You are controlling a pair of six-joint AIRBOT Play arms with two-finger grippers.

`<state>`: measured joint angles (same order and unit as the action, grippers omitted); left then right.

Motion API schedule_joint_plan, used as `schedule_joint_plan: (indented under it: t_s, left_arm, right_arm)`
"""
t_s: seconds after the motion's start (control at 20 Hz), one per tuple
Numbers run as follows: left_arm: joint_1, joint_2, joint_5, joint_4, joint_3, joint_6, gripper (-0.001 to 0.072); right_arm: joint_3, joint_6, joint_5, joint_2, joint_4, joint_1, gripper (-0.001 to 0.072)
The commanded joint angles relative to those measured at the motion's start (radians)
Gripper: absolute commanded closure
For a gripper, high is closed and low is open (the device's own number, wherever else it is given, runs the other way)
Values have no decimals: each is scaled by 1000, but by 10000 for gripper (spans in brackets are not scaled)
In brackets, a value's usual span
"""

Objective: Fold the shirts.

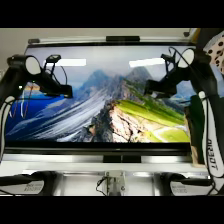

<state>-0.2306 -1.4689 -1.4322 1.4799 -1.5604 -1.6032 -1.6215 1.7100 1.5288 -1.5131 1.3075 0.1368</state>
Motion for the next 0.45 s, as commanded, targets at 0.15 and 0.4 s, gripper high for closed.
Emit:
schedule_joint_plan:
  t_s: [0.15, 0.4]
  left_arm:
    - [0, -20, 27, -7, 19, -7, 8]
    - [0, -22, 27, -7, 19, -7, 8]
  right_arm:
    - [0, 3, 8, -8, -6, 10, 35]
    - [0, 2, 8, -8, -6, 10, 36]
